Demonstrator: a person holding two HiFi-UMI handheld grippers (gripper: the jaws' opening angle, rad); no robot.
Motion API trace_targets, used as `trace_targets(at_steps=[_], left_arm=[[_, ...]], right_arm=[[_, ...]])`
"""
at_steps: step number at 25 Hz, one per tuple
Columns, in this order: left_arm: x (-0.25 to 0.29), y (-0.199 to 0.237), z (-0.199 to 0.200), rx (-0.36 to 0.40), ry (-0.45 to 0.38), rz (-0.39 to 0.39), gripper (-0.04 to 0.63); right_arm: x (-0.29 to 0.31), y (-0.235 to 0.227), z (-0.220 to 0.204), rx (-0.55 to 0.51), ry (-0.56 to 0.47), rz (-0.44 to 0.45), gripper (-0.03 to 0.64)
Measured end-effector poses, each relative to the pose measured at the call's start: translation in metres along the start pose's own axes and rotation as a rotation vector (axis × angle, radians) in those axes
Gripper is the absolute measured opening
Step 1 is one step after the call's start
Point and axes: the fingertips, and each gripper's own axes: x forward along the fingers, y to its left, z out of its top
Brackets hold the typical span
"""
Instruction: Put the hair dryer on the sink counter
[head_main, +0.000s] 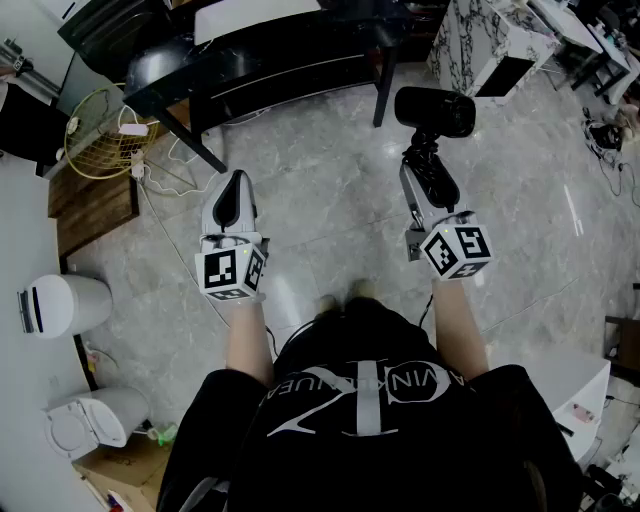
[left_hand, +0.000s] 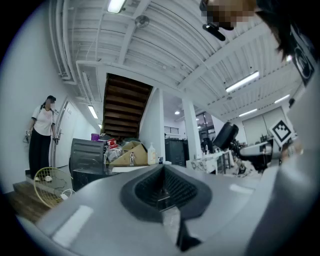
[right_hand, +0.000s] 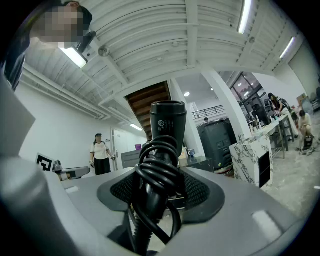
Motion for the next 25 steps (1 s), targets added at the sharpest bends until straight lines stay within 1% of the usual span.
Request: trace_targets(at_steps=[5,8,12,20,25], left_arm=[[-0.002,0.007,-0.007,-0.021,0.009,0.031,0.000],[-0.001,0.003,-0.011,-0.038,0.012,0.044,0.000],[0.005,-0.013,-0.010,-0.042,0.007,0.048,0.000],[0.023,-0.046,0.006,-0.039,-0.045,0.059,0.000],[0.028,-0.066,0.000,-0.062,-0.049,0.066,0.000]], right_arm=[[0.002,-0.006,-0.005,-0.006,0.014,0.000,0.260],[-0.001,-0.012,-0.006,-0.008,0.017,0.006,0.260],[-0.009,-0.028,-0.003,0.005,0.008,0.009,0.261],[-0.017,-0.059,0.008,0.011,-0.018,0.048,0.261],[-0.019,-0.076,0.008,0.002,-0.009,0.074,0.261]])
